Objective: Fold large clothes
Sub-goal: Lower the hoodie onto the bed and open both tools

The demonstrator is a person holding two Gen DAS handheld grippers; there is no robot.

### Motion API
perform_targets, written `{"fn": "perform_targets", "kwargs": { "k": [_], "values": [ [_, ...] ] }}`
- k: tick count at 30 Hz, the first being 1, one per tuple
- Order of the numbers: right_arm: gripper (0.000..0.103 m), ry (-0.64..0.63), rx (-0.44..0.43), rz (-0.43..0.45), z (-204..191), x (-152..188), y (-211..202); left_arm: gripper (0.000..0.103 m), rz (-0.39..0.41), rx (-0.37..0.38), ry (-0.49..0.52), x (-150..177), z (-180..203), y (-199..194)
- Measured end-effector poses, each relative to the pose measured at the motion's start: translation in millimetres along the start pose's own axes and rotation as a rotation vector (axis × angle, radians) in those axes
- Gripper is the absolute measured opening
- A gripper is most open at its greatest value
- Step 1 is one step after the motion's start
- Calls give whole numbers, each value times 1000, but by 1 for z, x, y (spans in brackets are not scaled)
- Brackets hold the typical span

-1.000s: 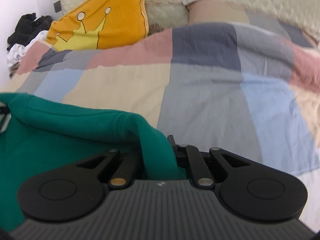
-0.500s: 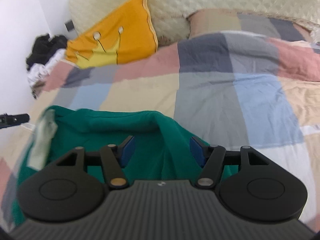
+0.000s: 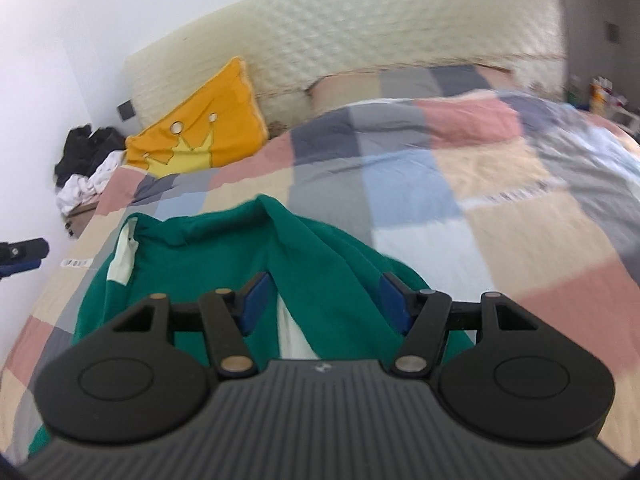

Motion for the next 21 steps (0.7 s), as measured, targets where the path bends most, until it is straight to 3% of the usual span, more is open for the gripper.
{"fn": "perform_targets", "kwargs": {
  "k": [5,10,16,21],
  "values": [
    [63,106,34,23,39,44,-50,71,4,67,5,45,42,-41],
    [63,227,64,12,81,88,-76,71,-19,124,21,90,77,-60],
    [65,325,100,-57,108,114,-67,71,-83,195,0,134,103,-55],
    [65,381,134,-133,117,133,-45,71,-87,216,-2,162,115,-44]
  ]
}}
Point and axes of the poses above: each gripper's, at about its wrist camera, not at the fingertips, and y roughly the way its jaws point, z to its right, x to its underside, the point moved 1 cm from there along y, roughly the way its jaws point, and after that the axes turned 3 degrees about -y, right-handed, at the moved point
